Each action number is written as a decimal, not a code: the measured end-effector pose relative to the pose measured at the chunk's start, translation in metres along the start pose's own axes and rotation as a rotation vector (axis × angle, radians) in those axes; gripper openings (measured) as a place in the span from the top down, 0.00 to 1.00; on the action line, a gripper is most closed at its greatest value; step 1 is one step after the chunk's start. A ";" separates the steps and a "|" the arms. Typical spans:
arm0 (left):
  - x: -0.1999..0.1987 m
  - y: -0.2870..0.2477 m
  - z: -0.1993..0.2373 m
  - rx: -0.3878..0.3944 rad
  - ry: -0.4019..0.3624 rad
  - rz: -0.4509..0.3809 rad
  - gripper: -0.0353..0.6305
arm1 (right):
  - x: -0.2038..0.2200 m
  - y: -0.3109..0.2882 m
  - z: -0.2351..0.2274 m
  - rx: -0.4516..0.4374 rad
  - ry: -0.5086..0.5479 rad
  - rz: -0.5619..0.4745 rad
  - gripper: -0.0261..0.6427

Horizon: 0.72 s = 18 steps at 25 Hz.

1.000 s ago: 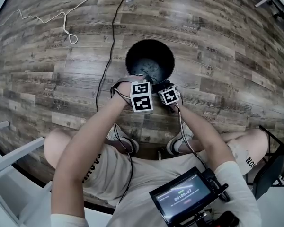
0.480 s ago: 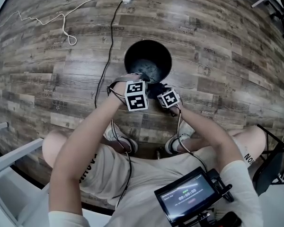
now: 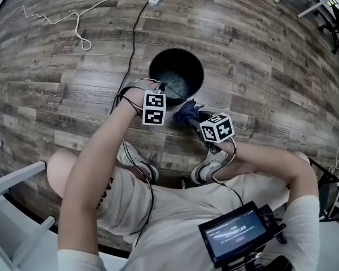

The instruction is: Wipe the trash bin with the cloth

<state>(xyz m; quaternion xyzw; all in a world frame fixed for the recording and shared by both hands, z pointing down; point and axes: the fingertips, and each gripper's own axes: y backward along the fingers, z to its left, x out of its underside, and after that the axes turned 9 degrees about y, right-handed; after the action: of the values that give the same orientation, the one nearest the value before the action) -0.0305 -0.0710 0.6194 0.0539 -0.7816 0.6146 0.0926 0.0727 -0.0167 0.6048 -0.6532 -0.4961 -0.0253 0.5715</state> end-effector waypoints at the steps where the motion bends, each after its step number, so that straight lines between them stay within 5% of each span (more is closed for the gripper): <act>1: 0.000 0.000 0.000 0.000 0.001 -0.002 0.74 | -0.007 0.005 0.005 0.000 0.010 -0.019 0.84; 18: -0.034 0.003 -0.025 0.077 -0.015 -0.108 0.86 | -0.018 -0.038 -0.037 0.134 0.006 -0.026 0.84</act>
<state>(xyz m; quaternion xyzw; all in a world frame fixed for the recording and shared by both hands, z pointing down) 0.0041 -0.0467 0.6154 0.1041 -0.7540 0.6378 0.1175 0.0574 -0.0620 0.6340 -0.6069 -0.5035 -0.0017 0.6150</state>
